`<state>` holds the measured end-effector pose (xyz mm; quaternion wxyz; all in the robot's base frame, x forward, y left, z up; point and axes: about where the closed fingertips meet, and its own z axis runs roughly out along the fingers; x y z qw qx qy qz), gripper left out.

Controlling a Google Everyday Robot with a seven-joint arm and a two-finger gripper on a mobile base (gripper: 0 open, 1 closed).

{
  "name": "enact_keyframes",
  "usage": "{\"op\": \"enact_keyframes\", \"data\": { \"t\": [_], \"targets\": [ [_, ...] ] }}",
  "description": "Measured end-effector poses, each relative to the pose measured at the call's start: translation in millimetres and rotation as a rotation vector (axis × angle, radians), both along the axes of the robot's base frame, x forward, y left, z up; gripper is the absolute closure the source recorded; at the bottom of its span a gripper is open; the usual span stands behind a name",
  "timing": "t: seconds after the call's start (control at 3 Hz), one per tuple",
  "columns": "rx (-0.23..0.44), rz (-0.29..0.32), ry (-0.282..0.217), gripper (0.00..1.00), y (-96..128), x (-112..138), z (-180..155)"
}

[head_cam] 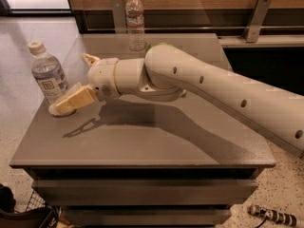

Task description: Pick blue plastic bottle

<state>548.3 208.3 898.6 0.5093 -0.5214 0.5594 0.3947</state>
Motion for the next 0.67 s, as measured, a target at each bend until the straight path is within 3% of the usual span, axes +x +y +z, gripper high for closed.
{"op": "enact_keyframes", "data": {
  "t": [0.33,0.67],
  "targets": [
    [0.075,0.041,0.018,0.16,21.3,-6.0,-4.4],
    [0.127,0.098,0.005,0.4,41.7,-12.7,-2.1]
  ]
}}
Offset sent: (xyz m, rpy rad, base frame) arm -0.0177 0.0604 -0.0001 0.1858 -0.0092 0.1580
